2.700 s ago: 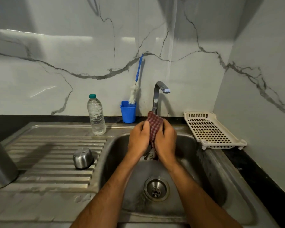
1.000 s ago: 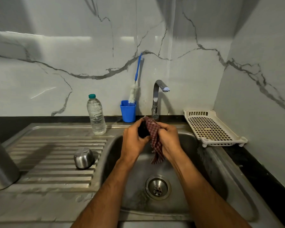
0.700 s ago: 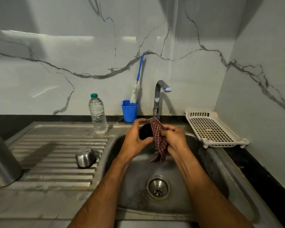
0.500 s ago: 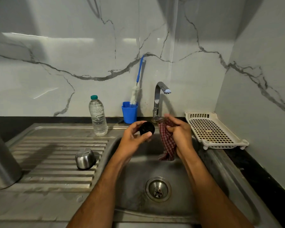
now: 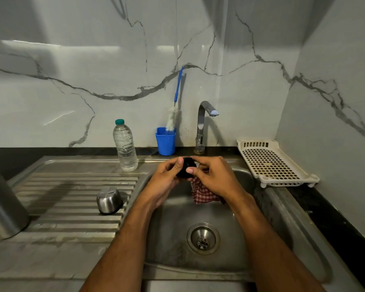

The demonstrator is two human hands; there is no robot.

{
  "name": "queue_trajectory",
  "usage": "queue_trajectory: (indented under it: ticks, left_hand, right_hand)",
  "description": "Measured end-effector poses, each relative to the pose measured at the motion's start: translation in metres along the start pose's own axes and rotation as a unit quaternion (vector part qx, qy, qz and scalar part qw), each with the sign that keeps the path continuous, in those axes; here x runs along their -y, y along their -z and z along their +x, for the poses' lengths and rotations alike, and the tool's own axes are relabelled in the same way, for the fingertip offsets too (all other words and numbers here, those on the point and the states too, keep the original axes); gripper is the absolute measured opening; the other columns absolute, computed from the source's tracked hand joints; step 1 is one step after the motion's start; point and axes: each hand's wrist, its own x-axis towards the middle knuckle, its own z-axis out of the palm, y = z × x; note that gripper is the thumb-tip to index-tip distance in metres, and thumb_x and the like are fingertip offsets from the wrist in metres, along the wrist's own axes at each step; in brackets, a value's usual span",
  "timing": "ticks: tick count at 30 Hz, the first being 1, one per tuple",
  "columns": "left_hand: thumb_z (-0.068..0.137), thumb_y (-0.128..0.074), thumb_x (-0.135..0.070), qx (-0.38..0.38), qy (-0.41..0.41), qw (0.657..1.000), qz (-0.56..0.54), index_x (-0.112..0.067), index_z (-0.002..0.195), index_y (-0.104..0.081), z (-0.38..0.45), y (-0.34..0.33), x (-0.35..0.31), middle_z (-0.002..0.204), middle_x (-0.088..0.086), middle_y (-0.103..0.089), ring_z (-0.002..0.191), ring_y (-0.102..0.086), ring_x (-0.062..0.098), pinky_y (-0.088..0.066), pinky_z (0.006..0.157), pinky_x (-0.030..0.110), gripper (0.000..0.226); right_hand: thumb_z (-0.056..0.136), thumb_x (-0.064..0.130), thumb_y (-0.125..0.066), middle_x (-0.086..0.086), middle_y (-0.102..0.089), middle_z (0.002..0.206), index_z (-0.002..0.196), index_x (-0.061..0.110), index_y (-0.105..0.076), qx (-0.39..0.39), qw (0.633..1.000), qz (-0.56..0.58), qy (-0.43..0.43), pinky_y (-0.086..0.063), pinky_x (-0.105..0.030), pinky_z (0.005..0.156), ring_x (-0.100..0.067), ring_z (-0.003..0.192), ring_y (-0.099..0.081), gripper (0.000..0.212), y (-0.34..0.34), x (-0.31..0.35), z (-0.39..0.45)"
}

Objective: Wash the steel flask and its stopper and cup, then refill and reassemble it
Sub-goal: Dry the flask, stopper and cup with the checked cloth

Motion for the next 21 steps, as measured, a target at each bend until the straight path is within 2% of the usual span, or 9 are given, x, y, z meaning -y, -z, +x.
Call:
queue_trajectory:
  ticks: [4,6,9,13,15,17,19,20,21]
  left_hand:
    - [0.091,-0.061,-0.029,-0.016,-0.012,1.0,0.003,-0.008,0.117,-0.071,0.003,-0.002,0.001,0.111,0.006,-0.076,0.106,-0.071,0.017,-0.059,0.091,0.034,0.035]
    - [0.092,-0.063,-0.029,-0.023,-0.018,0.999,0.014,-0.006,0.123,-0.069,0.005,-0.002,0.003,0.117,0.009,-0.074,0.113,-0.069,0.019,-0.057,0.095,0.035,0.039]
    - [0.091,-0.066,-0.028,-0.021,-0.009,1.0,0.008,-0.005,0.126,-0.068,0.007,0.0,0.005,0.12,0.01,-0.073,0.117,-0.067,0.021,-0.056,0.097,0.036,0.042]
    - [0.092,-0.067,-0.021,-0.012,-0.007,1.0,0.007,-0.007,0.122,-0.069,0.006,-0.001,0.004,0.115,0.006,-0.075,0.111,-0.07,0.018,-0.058,0.091,0.031,0.033]
    - [0.087,-0.072,-0.023,-0.03,-0.01,0.999,-0.016,-0.007,0.12,-0.07,0.007,-0.002,0.003,0.114,0.008,-0.075,0.108,-0.071,0.019,-0.058,0.085,0.029,0.037]
    - [0.08,-0.077,-0.022,-0.081,-0.016,0.994,-0.077,-0.003,0.118,-0.068,0.009,0.0,0.002,0.115,0.014,-0.074,0.105,-0.072,0.022,-0.06,0.083,0.031,0.044]
    - [0.074,-0.08,-0.018,-0.129,-0.017,0.982,-0.137,-0.002,0.116,-0.064,0.01,0.006,0.003,0.117,0.018,-0.071,0.107,-0.072,0.028,-0.06,0.09,0.041,0.048]
    - [0.072,-0.081,-0.016,-0.143,-0.019,0.978,-0.15,-0.003,0.115,-0.063,0.011,0.01,0.004,0.117,0.018,-0.071,0.108,-0.071,0.032,-0.058,0.095,0.046,0.048]
    - [0.07,-0.081,-0.015,-0.15,-0.021,0.977,-0.149,-0.004,0.113,-0.062,0.011,0.013,0.006,0.117,0.017,-0.071,0.11,-0.07,0.034,-0.056,0.097,0.051,0.048]
  right_hand:
    - [0.103,0.042,-0.051,-0.001,-0.076,0.103,0.136,0.024,-0.061,-0.019,0.989,-0.131,0.063,-0.058,-0.037,0.078,-0.016,0.09,-0.071,0.039,-0.01,0.001,-0.002]
    - [0.106,0.037,-0.044,-0.003,-0.076,0.1,0.135,0.021,-0.06,-0.049,0.981,-0.174,0.075,-0.057,-0.036,0.077,-0.018,0.085,-0.07,0.037,-0.019,0.0,-0.003]
    - [0.104,0.029,-0.048,-0.003,-0.075,0.099,0.123,0.016,-0.068,-0.097,0.986,-0.126,0.045,-0.054,-0.026,0.078,-0.016,0.087,-0.07,0.03,-0.023,-0.002,-0.002]
    - [0.103,0.023,-0.054,0.004,-0.073,0.09,0.105,0.017,-0.072,-0.12,0.993,-0.005,-0.02,-0.055,-0.028,0.074,-0.006,0.083,-0.066,0.02,-0.02,-0.011,0.006]
    - [0.102,0.027,-0.058,0.005,-0.075,0.09,0.102,0.016,-0.076,-0.118,0.988,0.081,-0.056,-0.057,-0.031,0.08,-0.006,0.087,-0.068,0.021,-0.02,-0.009,0.01]
    - [0.097,0.042,-0.063,0.002,-0.077,0.091,0.098,0.014,-0.079,-0.13,0.958,0.212,-0.145,-0.058,-0.031,0.084,-0.009,0.089,-0.071,0.032,-0.014,-0.006,0.013]
    - [0.085,0.049,-0.071,-0.004,-0.078,0.093,0.098,0.01,-0.078,-0.119,0.876,0.401,-0.239,-0.058,-0.032,0.083,-0.017,0.089,-0.073,0.042,-0.004,-0.007,0.013]
    - [0.081,0.042,-0.078,-0.007,-0.077,0.095,0.1,0.007,-0.077,-0.107,0.832,0.481,-0.253,-0.058,-0.033,0.082,-0.021,0.09,-0.072,0.04,0.001,-0.009,0.011]
    - [0.079,0.029,-0.082,-0.008,-0.077,0.098,0.103,0.007,-0.077,-0.109,0.811,0.517,-0.251,-0.058,-0.034,0.082,-0.023,0.092,-0.071,0.033,0.003,-0.011,0.011]
